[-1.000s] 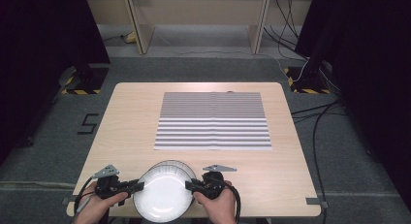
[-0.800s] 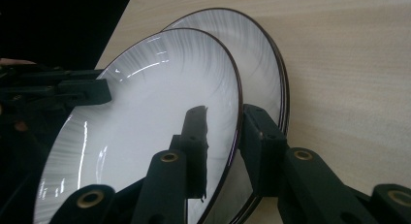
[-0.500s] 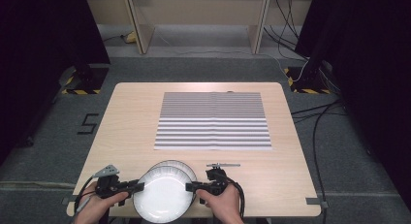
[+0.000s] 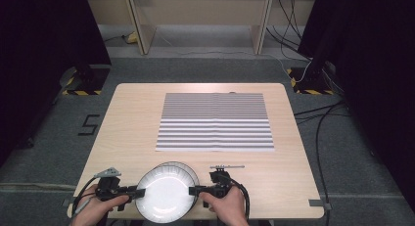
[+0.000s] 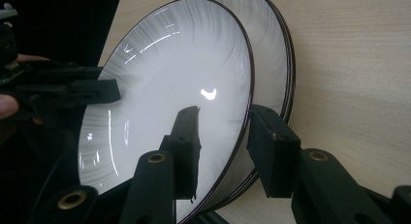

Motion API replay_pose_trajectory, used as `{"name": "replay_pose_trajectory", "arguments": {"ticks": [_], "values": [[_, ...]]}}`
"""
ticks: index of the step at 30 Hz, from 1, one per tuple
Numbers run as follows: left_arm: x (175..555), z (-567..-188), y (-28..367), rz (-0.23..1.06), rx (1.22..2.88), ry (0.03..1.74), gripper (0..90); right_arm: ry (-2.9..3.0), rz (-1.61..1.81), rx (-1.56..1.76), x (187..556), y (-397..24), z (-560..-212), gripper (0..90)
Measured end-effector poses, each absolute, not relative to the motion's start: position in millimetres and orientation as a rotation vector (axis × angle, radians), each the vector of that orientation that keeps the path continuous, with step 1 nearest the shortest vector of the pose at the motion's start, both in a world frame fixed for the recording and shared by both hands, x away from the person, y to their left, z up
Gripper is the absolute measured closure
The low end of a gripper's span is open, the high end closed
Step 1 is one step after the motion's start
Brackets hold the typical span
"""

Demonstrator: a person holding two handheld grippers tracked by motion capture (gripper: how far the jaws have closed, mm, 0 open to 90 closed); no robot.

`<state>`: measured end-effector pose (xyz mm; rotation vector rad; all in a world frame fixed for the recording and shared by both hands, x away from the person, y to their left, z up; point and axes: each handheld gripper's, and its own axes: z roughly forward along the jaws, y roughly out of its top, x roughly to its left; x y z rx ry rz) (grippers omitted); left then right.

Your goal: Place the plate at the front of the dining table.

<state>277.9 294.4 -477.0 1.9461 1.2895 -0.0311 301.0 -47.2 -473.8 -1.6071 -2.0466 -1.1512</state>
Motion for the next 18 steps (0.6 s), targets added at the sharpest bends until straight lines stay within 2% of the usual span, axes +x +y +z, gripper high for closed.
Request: {"name": "replay_pose_trajectory", "arguments": {"ticks": [7, 18], "values": [[277, -475, 294, -0.028, 1.956, 1.283, 69.8, -2.046, -1.145, -1.602, 299, -40, -483, 74.2], [282, -473, 292, -0.006, 1.939, 1.302, 71.5, -2.06, -1.165, -1.632, 309, -33, -489, 79.3]]}}
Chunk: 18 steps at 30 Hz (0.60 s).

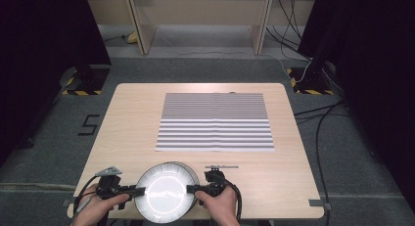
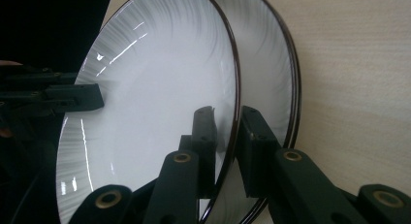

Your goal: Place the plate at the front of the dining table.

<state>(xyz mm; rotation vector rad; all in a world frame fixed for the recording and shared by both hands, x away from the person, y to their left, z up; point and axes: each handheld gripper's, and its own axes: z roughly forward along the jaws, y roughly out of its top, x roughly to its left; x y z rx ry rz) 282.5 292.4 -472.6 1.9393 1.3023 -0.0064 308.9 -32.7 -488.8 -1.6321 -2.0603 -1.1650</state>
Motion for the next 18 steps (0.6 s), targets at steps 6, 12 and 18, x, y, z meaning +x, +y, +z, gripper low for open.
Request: {"name": "replay_pose_trajectory", "arguments": {"ticks": [6, 12, 18], "values": [[289, -467, 288, 0.035, 1.924, 1.283, 76.7, -2.041, -1.254, -1.672, 316, -39, -481, 84.2], [294, -469, 284, 0.048, 1.889, 1.283, 80.2, -2.091, -1.293, -1.68, 319, -43, -475, 84.6], [299, -463, 281, 0.111, 1.839, 1.253, 82.1, -2.141, -1.401, -1.668, 319, -46, -470, 84.6]]}}
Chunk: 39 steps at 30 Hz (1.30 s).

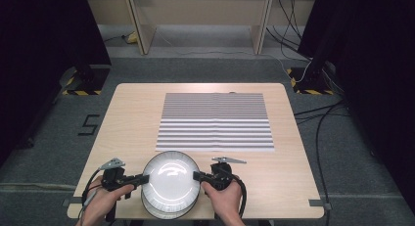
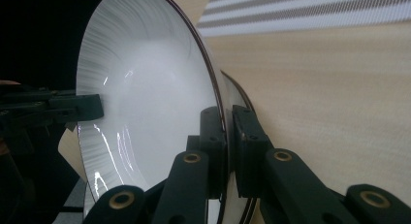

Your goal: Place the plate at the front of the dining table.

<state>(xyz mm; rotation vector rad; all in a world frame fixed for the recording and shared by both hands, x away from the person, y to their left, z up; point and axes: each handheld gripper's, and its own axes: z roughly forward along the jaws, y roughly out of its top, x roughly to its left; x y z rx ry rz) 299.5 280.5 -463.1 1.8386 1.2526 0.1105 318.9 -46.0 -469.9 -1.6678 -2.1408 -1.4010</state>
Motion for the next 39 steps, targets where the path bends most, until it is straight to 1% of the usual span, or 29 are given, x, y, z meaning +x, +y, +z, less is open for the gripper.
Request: {"name": "replay_pose_trajectory", "arguments": {"ticks": [5, 10, 19, 27, 31, 33, 39], "values": [[306, -459, 279, 0.146, 1.784, 1.222, 83.6, -2.228, -1.505, -1.636, 321, -48, -459, 84.6], [310, -455, 278, 0.158, 1.771, 1.201, 84.0, -2.258, -1.543, -1.608, 321, -51, -454, 84.8], [320, -460, 278, 0.127, 1.72, 1.198, 83.3, -2.203, -1.605, -1.618, 323, -55, -452, 83.9], [329, -465, 282, 0.072, 1.672, 1.184, 83.1, -2.146, -1.621, -1.636, 327, -56, -456, 83.6], [330, -466, 279, 0.046, 1.661, 1.151, 79.2, -2.125, -1.625, -1.626, 327, -56, -455, 83.8], [331, -465, 278, 0.065, 1.682, 1.148, 77.7, -2.137, -1.619, -1.624, 327, -54, -454, 83.8], [330, -461, 277, 0.052, 1.673, 1.142, 79.5, -2.156, -1.636, -1.623, 327, -56, -453, 84.4]]}}
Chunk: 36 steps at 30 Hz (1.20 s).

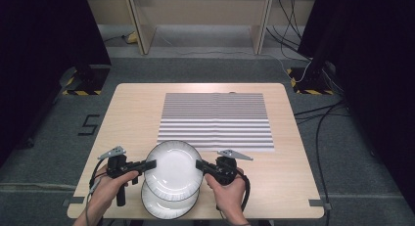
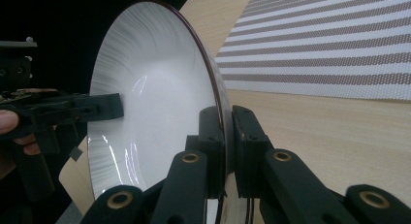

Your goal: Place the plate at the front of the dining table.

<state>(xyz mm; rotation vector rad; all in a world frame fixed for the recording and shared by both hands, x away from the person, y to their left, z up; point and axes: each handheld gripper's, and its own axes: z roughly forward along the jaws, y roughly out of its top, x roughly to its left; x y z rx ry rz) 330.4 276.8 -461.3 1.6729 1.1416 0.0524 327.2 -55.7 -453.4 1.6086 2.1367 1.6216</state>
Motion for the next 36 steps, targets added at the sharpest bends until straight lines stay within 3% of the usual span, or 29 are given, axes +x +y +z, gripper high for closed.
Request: {"name": "replay_pose_trajectory", "arguments": {"ticks": [36], "values": [[349, -437, 257, 0.131, 1.65, 1.018, 82.7, 2.003, 1.624, 1.442, 337, -74, -430, 83.9]]}}
